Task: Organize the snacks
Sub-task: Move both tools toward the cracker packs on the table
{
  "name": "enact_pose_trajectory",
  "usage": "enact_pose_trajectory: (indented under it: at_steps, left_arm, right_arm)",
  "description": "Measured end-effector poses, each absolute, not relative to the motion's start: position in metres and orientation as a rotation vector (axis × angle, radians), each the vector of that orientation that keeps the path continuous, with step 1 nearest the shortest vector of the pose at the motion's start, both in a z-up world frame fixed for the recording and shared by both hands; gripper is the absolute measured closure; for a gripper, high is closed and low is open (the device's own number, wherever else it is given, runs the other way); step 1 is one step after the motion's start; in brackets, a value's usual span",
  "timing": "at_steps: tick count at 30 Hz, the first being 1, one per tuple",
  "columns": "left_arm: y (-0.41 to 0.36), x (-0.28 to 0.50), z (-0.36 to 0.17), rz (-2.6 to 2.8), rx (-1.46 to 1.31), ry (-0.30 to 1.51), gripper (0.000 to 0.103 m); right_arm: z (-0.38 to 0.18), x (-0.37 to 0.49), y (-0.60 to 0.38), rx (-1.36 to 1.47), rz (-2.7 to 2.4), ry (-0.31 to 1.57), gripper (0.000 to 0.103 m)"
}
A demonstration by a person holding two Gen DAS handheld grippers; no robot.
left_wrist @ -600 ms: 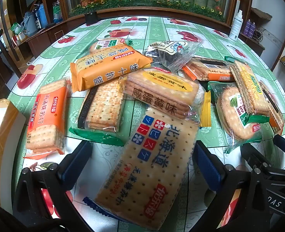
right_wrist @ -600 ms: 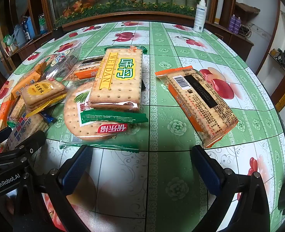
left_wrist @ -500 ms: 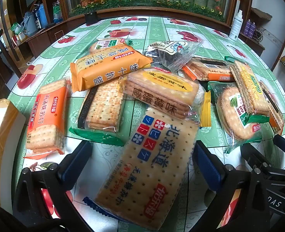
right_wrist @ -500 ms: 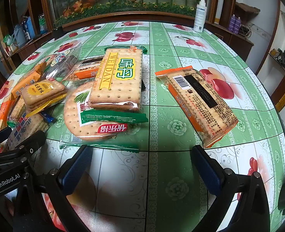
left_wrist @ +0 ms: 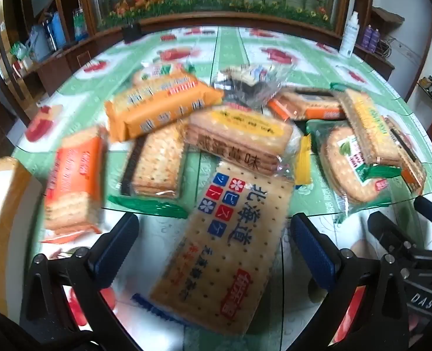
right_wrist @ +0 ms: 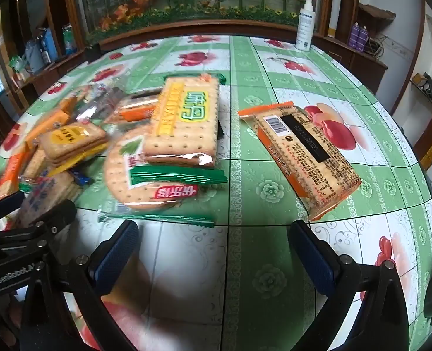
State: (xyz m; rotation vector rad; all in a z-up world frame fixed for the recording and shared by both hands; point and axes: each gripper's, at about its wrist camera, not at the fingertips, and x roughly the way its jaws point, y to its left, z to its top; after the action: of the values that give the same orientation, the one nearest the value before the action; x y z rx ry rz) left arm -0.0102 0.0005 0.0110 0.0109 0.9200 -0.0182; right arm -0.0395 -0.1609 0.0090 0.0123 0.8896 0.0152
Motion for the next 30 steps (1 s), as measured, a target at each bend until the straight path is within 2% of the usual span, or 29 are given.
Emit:
enact_pose_trajectory:
  at_steps: [15,30]
  left_arm:
    - [0.030,-0.054,0.065,0.012,0.026,0.734,0.000]
    - [0.044,-0.055,0.060,-0.011,-0.029,0.751,0.000]
  right_arm:
    - [0.055,-0.064,-0.151,0.051,0.101,0.753,0.000]
    - [0.062,-0.076,-0.139,0.047,0.163,0.690,0.000]
